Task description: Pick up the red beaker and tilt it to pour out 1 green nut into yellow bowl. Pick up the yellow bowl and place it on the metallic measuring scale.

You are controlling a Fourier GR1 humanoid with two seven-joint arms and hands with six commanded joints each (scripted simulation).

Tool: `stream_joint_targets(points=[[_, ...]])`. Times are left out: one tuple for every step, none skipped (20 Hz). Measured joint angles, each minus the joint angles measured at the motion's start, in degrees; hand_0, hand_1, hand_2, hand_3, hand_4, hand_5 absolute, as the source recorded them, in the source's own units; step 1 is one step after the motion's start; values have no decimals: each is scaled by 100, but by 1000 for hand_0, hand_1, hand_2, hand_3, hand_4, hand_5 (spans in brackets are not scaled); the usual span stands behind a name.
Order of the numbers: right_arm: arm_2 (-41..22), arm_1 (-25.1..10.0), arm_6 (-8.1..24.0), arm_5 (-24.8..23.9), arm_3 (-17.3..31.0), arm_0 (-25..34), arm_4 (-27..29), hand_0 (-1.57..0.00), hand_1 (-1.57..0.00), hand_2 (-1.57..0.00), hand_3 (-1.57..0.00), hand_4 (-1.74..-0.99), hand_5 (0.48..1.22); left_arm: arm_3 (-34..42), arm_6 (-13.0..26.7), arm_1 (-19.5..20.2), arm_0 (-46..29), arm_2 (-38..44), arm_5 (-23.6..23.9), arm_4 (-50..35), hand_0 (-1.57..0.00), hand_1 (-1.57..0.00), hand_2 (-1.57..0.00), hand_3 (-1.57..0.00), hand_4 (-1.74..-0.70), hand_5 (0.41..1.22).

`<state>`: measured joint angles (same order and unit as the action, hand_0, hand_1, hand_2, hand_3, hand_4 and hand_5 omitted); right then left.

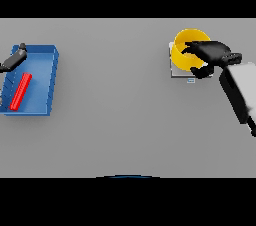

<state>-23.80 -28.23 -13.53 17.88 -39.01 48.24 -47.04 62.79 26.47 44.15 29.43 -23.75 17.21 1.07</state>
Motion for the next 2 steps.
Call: stream_joint_targets(points=[[12, -66, -40, 21, -13, -35, 12, -27, -24, -32, -169, -1491, 752, -39, -93, -4, -52, 7, 0, -8, 1, 1, 1, 1, -722, 665], [16, -42, 58, 115, 2, -25, 28, -21, -19, -25, -146, -1478, 738, -7, -91, -38, -21, -3, 18, -5, 1, 1, 1, 1, -726, 665]])
